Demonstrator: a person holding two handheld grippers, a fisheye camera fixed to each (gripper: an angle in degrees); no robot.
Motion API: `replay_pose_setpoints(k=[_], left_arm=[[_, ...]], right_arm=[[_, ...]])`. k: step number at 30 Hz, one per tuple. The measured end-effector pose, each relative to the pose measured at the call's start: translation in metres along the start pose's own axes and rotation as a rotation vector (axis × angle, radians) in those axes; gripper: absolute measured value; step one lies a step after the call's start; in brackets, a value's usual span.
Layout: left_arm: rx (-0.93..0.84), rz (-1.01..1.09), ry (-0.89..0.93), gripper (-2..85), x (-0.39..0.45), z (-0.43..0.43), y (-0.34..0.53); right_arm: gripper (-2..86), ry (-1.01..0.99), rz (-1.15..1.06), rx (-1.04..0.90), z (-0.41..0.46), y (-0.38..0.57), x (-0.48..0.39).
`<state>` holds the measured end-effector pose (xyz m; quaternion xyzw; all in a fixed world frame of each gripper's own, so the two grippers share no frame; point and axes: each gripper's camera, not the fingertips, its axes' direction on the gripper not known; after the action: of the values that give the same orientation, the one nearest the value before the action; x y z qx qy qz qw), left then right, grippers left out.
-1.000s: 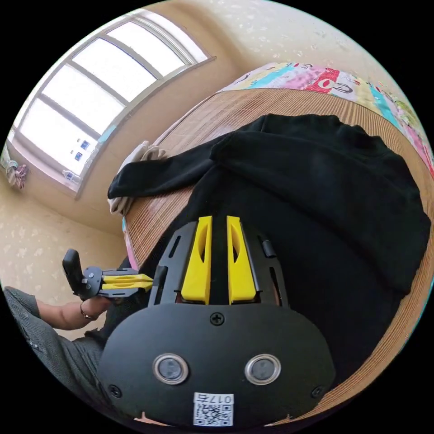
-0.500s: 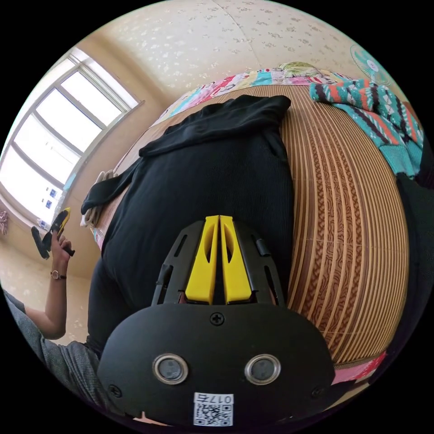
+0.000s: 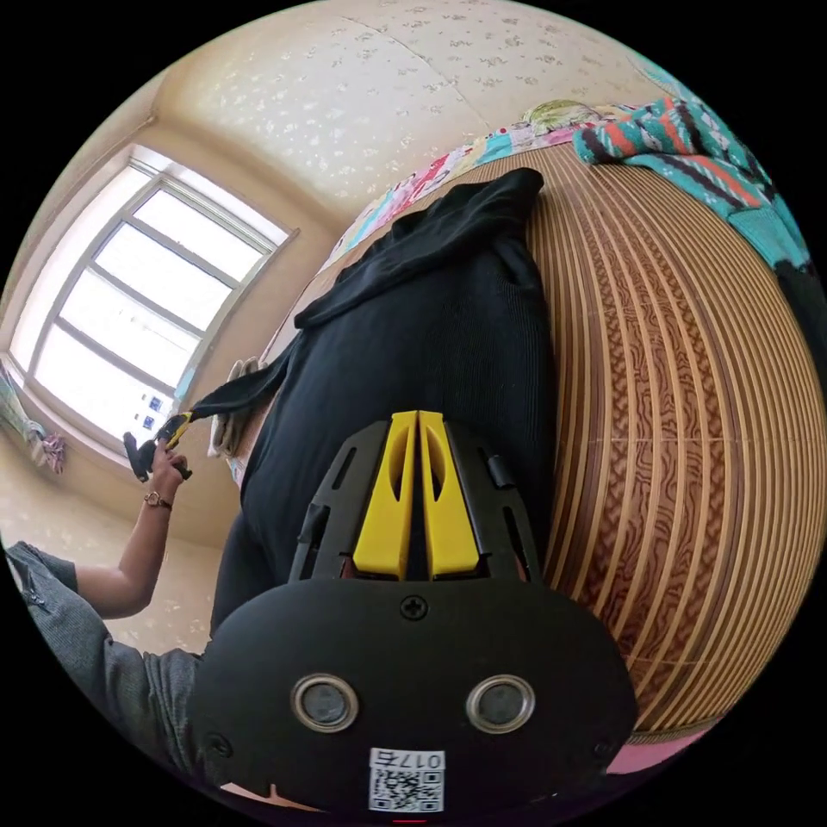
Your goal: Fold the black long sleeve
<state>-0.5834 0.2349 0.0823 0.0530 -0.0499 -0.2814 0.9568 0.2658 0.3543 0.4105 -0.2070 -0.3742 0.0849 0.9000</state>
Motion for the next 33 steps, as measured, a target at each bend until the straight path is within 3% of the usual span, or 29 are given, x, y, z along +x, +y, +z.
replay_pose_setpoints(k=[4, 8, 10, 15, 18, 22, 27, 31, 33], left_arm=[[0.025, 0.183, 0.122, 3.0, 0.101, -0.011, -0.031], [0.157, 0.366, 0.326, 2.5, 0.248, -0.006, -0.041], [0.139, 0.429, 0.441, 2.3, 0.321, 0.015, -0.038], [0.001, 0.669, 0.657, 2.0, 0.534, 0.082, 0.025], [-0.010, 0.764, 0.760, 0.9, 0.588, 0.099, 0.079], [0.010, 0.761, 0.618, 0.4, 0.581, 0.126, 0.123], [-0.228, 0.701, 0.285, 2.4, 0.505, 0.211, 0.127], [-0.428, 0.640, 0.213, 4.5, 0.437, 0.252, 0.123], [-0.591, 0.597, 0.301, 2.4, 0.387, 0.268, 0.134]], right_arm=[[0.3, -0.076, 0.036, 0.005, -0.007, 0.003, 0.016], [0.3, -0.061, 0.013, 0.016, -0.013, 0.009, 0.015], [0.3, -0.072, 0.020, 0.018, -0.015, 0.010, 0.019], [0.3, -0.104, 0.032, 0.019, -0.021, 0.013, 0.026], [0.2, -0.103, 0.020, 0.020, -0.022, 0.015, 0.026], [0.3, -0.117, 0.004, 0.027, -0.023, 0.017, 0.027], [0.4, -0.099, -0.021, 0.039, -0.024, 0.019, 0.023], [0.4, -0.097, -0.024, 0.041, -0.024, 0.018, 0.021], [0.4, -0.095, -0.024, 0.042, -0.023, 0.016, 0.020]])
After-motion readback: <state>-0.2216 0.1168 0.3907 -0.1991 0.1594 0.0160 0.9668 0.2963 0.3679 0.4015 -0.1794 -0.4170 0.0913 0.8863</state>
